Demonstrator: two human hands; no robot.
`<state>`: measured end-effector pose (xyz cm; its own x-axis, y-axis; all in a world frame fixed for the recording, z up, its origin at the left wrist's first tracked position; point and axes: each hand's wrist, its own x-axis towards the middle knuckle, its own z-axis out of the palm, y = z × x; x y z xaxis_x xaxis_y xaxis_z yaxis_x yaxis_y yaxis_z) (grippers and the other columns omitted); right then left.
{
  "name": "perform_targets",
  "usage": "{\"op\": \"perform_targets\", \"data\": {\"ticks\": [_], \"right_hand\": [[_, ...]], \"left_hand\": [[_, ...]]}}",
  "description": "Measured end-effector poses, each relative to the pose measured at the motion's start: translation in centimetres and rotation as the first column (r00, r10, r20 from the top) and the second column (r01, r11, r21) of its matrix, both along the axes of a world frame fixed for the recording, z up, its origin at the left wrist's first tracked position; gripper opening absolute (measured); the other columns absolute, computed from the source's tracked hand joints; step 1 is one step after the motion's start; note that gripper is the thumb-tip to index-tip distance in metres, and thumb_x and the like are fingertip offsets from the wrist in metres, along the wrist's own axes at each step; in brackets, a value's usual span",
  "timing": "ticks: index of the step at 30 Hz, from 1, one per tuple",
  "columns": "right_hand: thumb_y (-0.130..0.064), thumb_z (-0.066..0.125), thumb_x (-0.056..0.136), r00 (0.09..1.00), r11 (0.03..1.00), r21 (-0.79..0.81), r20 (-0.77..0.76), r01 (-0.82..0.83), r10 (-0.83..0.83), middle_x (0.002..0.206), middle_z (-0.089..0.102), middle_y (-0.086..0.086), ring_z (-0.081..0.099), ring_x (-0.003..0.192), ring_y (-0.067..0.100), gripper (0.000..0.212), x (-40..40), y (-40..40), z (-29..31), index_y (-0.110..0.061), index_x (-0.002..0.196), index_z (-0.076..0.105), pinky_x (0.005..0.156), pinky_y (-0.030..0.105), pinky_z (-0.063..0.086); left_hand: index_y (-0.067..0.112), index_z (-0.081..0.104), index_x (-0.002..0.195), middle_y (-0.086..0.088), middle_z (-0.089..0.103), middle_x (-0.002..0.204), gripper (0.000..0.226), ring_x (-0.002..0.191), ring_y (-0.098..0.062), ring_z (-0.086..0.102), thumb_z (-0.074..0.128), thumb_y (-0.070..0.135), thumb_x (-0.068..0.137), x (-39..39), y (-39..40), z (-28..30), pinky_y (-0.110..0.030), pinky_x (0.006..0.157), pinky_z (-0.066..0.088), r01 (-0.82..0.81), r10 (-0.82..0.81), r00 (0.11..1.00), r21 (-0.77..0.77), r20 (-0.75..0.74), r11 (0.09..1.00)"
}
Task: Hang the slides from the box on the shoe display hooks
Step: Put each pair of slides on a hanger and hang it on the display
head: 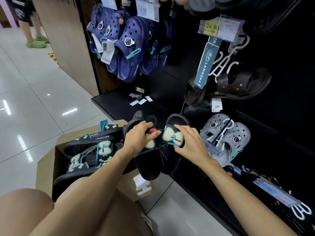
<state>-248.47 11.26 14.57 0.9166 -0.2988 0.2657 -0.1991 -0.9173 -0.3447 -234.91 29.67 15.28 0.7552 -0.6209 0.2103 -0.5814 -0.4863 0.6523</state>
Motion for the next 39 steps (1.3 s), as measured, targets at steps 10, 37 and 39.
{"op": "perform_targets", "data": {"ticks": [10, 37, 39], "right_hand": [[-0.033, 0.072, 0.074, 0.999, 0.997, -0.067, 0.009, 0.031, -0.03, 0.136, 0.047, -0.018, 0.04, 0.124, 0.009, 0.079, 0.9, 0.8, 1.8, -0.028, 0.146, 0.042, 0.093, 0.032, 0.045], [-0.025, 0.072, 0.073, 0.985, 0.985, 0.035, 0.02, -0.171, 0.171, 0.136, 0.046, -0.024, 0.036, 0.129, 0.001, 0.076, 0.2, 2.2, 1.1, -0.037, 0.143, 0.043, 0.092, 0.025, 0.046], [-0.023, 0.072, 0.072, 0.982, 0.982, 0.036, 0.019, -0.187, 0.187, 0.136, 0.046, -0.024, 0.036, 0.13, 0.001, 0.077, 0.2, 2.2, 1.2, -0.037, 0.143, 0.043, 0.094, 0.026, 0.047]], "left_hand": [[0.013, 0.055, 0.085, 0.002, 0.054, 0.086, 0.041, 0.08, -0.014, 0.052, 0.059, 0.053, 0.089, -0.1, -0.2, -0.9, -0.032, 0.064, 0.04, 0.051, -0.061, 0.994, 0.116, 0.088, 0.992], [0.03, 0.06, 0.078, 0.008, 0.05, 0.059, 0.022, 0.057, -0.007, 0.048, 0.067, 0.05, 0.084, 0.5, 0.2, 0.1, -0.028, 0.054, 0.033, -0.228, 0.208, 0.968, -0.147, -0.14, 0.963], [0.029, 0.058, 0.075, 0.008, 0.046, 0.057, 0.024, 0.055, -0.007, 0.045, 0.067, 0.05, 0.084, 0.7, 0.2, 0.1, -0.029, 0.054, 0.032, -0.234, 0.211, 0.967, -0.165, -0.144, 0.958]]}}
